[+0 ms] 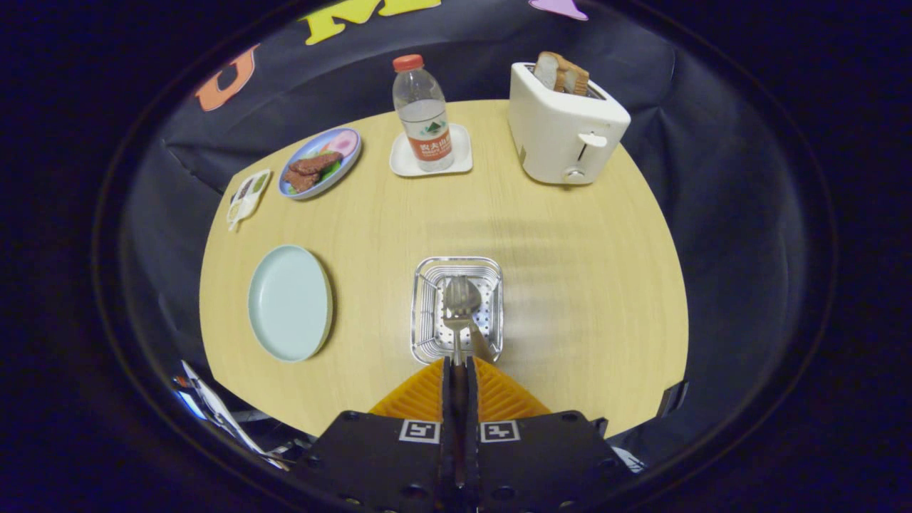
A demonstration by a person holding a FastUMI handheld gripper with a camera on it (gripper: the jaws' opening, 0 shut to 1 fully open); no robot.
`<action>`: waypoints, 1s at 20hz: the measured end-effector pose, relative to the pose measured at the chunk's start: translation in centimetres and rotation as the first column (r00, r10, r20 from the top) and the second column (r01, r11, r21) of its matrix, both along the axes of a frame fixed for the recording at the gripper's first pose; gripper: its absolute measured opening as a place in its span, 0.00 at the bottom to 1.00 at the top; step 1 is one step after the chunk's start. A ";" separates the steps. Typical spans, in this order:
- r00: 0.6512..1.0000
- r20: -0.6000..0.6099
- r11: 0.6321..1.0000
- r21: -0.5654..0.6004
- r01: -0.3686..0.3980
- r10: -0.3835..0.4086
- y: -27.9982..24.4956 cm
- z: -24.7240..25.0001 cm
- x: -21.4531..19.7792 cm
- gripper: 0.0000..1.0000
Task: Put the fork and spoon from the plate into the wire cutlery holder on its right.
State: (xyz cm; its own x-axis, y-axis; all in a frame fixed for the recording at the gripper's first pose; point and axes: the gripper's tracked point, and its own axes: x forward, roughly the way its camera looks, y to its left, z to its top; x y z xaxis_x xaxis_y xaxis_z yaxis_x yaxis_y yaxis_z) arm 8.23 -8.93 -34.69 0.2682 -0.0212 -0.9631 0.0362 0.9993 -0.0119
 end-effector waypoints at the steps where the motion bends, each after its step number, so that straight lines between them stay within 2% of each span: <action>1: 1.000 0.001 1.000 -0.008 -0.004 0.004 0.0 0.0 0.3 0.06; 5: 0.999 0.020 0.999 -0.028 -0.028 0.029 0.5 0.1 1.3 0.08; 11: 0.991 0.122 0.998 -0.044 -0.053 0.058 1.0 1.9 2.7 0.09; 12: 0.987 0.149 0.997 -0.047 -0.057 0.064 1.2 2.5 2.8 0.18; 14: 0.974 0.215 0.997 -0.054 -0.058 0.069 1.4 3.8 3.3 0.29; 17: 0.941 0.326 0.995 -0.070 -0.070 0.089 2.1 6.5 3.6 0.37; 20: 0.884 0.451 0.992 -0.098 -0.085 0.120 3.3 10.2 3.5 0.48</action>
State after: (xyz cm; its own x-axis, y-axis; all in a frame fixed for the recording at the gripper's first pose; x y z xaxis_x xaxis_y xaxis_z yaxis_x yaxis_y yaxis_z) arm 11.76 -5.67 -24.50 0.6814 -0.0352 -0.7311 -0.0470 0.9947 -0.0917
